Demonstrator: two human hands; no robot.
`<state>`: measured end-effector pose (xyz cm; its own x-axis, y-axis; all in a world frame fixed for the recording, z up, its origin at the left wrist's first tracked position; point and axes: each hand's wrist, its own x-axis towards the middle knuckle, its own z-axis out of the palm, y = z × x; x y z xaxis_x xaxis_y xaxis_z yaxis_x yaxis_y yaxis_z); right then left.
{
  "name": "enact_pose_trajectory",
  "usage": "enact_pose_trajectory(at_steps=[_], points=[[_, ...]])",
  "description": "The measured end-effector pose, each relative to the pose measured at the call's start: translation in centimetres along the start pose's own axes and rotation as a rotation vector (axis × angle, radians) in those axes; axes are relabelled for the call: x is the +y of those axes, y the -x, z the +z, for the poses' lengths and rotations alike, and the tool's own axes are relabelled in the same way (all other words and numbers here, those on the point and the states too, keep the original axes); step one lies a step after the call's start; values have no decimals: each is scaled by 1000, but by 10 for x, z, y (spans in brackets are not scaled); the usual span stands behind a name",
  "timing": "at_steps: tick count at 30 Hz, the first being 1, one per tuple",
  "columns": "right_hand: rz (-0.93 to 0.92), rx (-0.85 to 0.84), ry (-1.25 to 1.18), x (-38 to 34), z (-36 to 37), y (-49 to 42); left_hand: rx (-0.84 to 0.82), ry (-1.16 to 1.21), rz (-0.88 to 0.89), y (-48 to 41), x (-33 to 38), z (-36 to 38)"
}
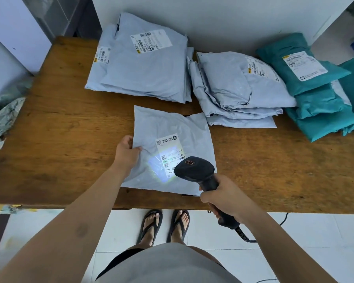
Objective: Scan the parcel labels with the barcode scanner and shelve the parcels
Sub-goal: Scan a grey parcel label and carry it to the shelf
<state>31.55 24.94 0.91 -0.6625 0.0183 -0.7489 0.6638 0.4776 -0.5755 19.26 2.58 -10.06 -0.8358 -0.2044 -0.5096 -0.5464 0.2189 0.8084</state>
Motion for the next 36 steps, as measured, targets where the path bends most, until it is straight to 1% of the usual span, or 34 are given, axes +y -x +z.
enact_pose_trajectory(at_steps=[4, 8, 14, 19, 25, 36], points=[[-5, -7, 47, -3, 1, 0, -23, 27, -28, -3, -1, -1], [-16, -20, 161, -9, 1, 1, -57, 9, -5, -8, 2, -4], [-124, -30, 382, -26, -8, 2, -188, -170, 93, -24, 23, -17], [-171, -19, 540, -41, -11, -10, -270, -268, 80, -30, 30, -28], [-176, -84, 631, -57, -16, -17, -299, -273, 74, -32, 27, -35], [-167, -165, 661, -75, -23, -17, -320, -263, 89, -39, 24, -38]])
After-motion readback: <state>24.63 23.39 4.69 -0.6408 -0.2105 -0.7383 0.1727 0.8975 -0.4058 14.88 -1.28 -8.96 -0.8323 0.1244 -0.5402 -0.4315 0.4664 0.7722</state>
